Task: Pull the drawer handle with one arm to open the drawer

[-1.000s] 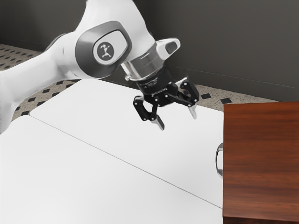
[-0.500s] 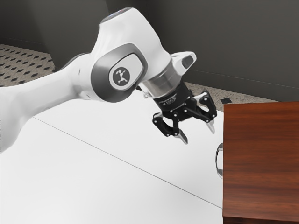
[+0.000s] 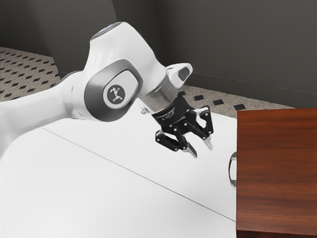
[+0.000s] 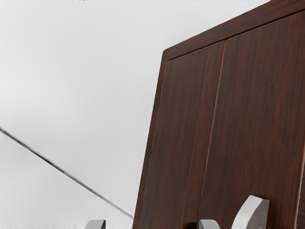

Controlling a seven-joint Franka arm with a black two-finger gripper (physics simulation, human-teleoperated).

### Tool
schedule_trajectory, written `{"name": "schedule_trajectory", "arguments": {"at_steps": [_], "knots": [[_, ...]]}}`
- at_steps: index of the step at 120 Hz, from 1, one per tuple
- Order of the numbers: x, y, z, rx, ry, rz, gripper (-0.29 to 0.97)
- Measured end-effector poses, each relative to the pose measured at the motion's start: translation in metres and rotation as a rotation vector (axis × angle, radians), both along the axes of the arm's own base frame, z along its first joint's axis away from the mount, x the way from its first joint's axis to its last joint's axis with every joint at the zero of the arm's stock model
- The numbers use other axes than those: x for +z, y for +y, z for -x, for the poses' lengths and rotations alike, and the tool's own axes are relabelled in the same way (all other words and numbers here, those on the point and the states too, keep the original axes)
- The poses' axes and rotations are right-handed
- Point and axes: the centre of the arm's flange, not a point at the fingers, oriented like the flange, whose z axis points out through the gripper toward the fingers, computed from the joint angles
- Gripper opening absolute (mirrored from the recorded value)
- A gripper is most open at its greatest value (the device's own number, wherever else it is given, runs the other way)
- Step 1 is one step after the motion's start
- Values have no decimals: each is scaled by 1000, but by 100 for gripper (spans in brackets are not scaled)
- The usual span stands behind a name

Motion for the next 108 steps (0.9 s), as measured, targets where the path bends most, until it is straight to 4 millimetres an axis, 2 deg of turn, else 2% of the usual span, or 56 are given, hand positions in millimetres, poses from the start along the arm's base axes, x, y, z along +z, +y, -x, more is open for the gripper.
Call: {"name": "schedule_trajectory", "arguments": {"at_steps": [13, 30, 39, 75, 108], "knots": [[1, -4, 11, -7, -12, 7, 18], [1, -50, 24, -87, -31, 17, 17], [-4, -61, 26, -109, -31, 24, 17], [-19, -39, 15, -74, -37, 34, 15], [-24, -49, 15, -99, -46, 39, 13]]}}
